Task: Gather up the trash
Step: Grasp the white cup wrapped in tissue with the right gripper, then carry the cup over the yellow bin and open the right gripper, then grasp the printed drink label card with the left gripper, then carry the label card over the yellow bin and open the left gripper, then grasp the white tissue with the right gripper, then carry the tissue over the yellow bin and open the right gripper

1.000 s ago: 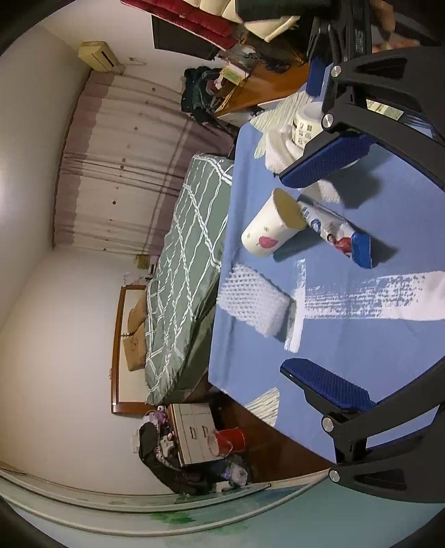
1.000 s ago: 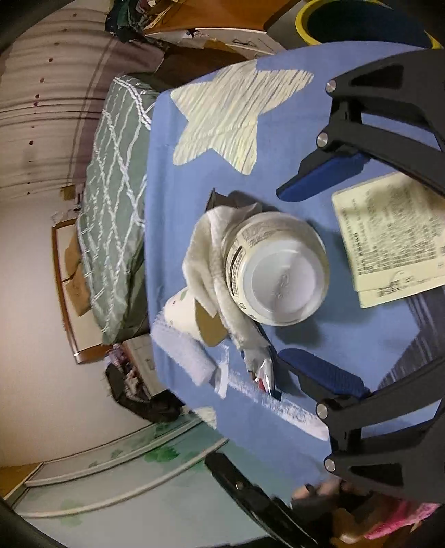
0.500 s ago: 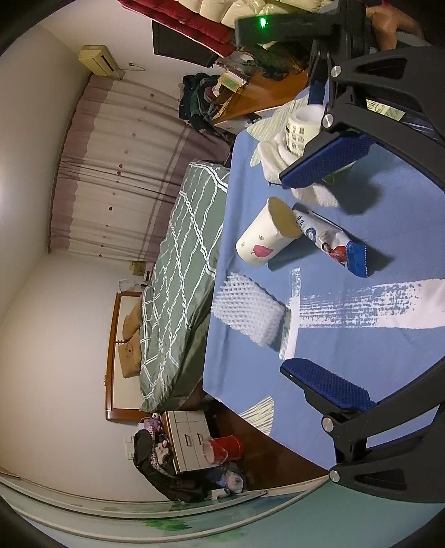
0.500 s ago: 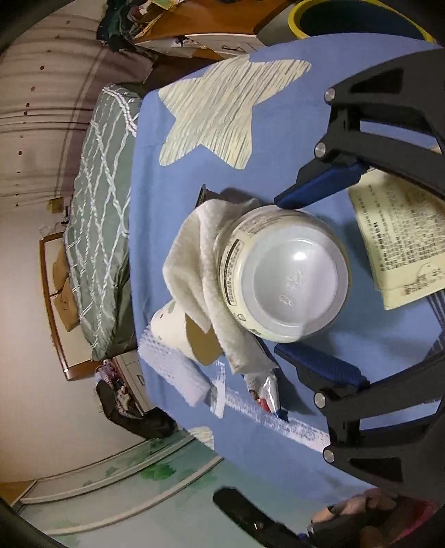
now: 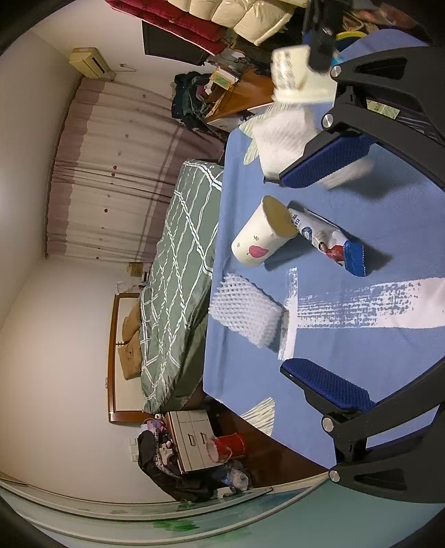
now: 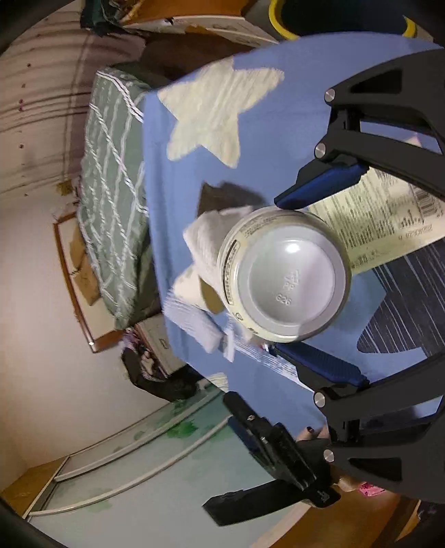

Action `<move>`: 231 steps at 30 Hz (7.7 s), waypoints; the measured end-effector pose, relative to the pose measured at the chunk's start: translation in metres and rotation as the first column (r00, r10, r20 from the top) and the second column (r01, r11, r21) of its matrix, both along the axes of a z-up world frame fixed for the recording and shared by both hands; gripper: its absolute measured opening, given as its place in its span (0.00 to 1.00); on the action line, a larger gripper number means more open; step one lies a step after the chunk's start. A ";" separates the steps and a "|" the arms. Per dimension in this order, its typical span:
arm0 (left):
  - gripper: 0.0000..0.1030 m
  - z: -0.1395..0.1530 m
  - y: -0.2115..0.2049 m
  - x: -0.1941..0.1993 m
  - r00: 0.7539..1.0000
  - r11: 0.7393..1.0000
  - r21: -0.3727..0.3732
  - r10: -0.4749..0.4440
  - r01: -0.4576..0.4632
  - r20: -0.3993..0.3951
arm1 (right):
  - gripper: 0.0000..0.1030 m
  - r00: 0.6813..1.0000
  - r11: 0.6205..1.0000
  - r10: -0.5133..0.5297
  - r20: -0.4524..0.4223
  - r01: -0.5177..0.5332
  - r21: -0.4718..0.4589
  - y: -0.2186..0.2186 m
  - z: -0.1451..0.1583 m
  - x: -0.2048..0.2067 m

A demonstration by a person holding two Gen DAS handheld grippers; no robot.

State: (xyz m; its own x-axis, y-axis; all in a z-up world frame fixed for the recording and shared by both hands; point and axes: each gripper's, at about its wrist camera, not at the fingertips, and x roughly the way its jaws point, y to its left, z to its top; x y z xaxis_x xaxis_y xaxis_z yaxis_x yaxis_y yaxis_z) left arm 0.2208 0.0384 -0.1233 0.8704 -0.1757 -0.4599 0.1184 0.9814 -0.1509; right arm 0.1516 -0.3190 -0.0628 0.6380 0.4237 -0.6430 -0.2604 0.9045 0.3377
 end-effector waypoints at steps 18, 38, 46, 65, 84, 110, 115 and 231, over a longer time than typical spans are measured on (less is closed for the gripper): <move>0.95 -0.004 -0.004 0.003 1.000 1.000 0.025 -0.002 0.002 -0.013 | 0.72 0.977 0.989 -0.114 0.179 0.094 0.118 -0.072 0.068 -0.051; 0.95 -0.009 -0.017 0.004 0.999 0.997 0.076 -0.026 0.028 -0.020 | 0.73 0.721 0.727 -0.686 -0.094 0.677 -0.116 -0.264 -0.060 -0.052; 0.95 -0.010 -0.028 0.005 0.996 0.992 0.092 -0.084 0.086 -0.031 | 0.81 0.693 0.701 -0.712 -0.112 0.695 -0.162 -0.269 -0.075 -0.046; 0.95 -0.018 -0.148 -0.052 0.893 0.913 0.036 -0.388 0.406 -0.227 | 0.81 0.887 0.876 -0.461 -0.032 0.448 -0.179 -0.194 -0.054 -0.044; 0.95 -0.009 -0.064 -0.072 0.959 0.983 0.011 -0.177 0.184 -0.219 | 0.81 0.997 0.955 0.008 -0.078 -0.031 -0.296 -0.042 -0.069 -0.064; 0.95 -0.067 -0.176 -0.023 0.753 0.844 0.120 -0.390 0.522 -0.530 | 0.80 0.976 0.965 -0.199 -0.087 0.180 -0.190 -0.141 -0.058 -0.086; 0.84 -0.070 -0.181 -0.018 0.757 0.844 0.151 -0.364 0.515 -0.543 | 0.80 0.976 0.967 -0.199 -0.089 0.181 -0.181 -0.144 -0.061 -0.085; 0.95 -0.001 0.009 -0.017 0.996 0.997 0.003 0.078 -0.078 0.031 | 0.04 0.988 0.991 -0.074 0.134 0.088 -0.097 -0.065 0.058 -0.021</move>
